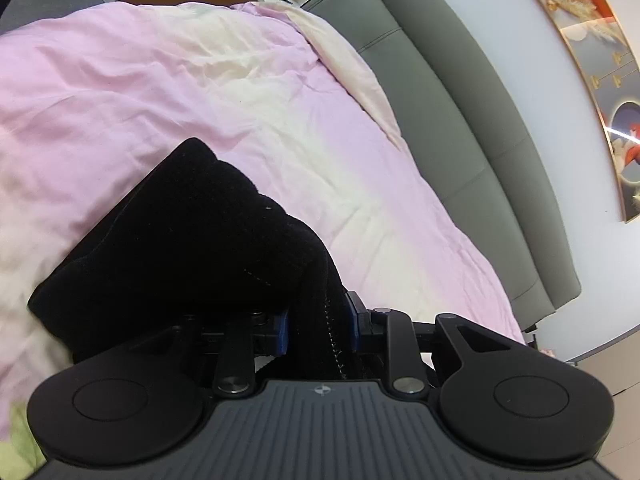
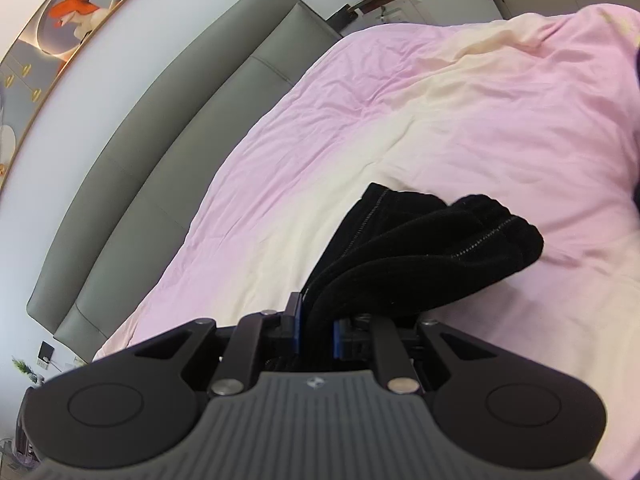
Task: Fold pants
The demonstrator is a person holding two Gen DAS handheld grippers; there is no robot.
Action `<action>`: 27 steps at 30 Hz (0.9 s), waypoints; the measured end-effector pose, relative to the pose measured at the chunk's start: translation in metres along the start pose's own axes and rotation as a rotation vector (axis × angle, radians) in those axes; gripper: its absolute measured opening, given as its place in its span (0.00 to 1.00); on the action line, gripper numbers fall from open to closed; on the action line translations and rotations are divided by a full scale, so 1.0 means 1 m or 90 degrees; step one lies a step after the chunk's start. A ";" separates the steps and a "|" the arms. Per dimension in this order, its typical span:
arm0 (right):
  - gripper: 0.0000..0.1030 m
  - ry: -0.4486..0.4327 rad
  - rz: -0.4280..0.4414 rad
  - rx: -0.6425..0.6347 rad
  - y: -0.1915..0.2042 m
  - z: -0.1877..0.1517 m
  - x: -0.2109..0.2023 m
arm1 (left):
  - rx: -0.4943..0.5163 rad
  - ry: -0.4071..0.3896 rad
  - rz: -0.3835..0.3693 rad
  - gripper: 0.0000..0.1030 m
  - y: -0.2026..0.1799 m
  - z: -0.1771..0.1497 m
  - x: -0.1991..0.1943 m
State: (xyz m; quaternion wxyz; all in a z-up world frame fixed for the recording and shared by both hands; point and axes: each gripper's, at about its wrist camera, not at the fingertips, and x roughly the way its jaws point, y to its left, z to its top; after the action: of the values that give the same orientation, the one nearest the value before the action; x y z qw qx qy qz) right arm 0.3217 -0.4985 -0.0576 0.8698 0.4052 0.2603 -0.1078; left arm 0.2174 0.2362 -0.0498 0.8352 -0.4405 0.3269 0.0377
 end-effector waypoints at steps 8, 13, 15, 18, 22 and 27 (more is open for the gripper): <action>0.09 0.027 -0.025 -0.035 0.035 0.002 0.085 | -0.068 0.010 0.028 0.27 0.018 0.033 0.059; 0.21 0.073 -0.048 -0.058 0.048 -0.003 0.148 | -0.159 0.023 0.033 0.32 0.056 0.042 0.098; 0.23 0.095 -0.078 -0.079 0.048 -0.009 0.169 | -0.153 0.034 0.041 0.35 0.062 0.040 0.105; 0.32 0.117 -0.081 -0.068 0.042 -0.017 0.180 | -0.123 0.038 0.035 0.36 0.058 0.039 0.098; 0.29 0.141 -0.047 -0.095 0.041 -0.031 0.176 | -0.082 0.052 0.034 0.38 0.044 0.043 0.092; 0.11 0.178 -0.047 -0.105 0.049 -0.023 0.174 | -0.092 0.058 0.026 0.38 0.038 0.045 0.091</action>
State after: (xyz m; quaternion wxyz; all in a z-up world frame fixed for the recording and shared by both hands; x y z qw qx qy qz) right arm 0.4791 -0.4446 -0.1321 0.8509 0.3339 0.4011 -0.0606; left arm 0.2979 0.2735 -0.1116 0.7849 -0.4939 0.3697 0.0580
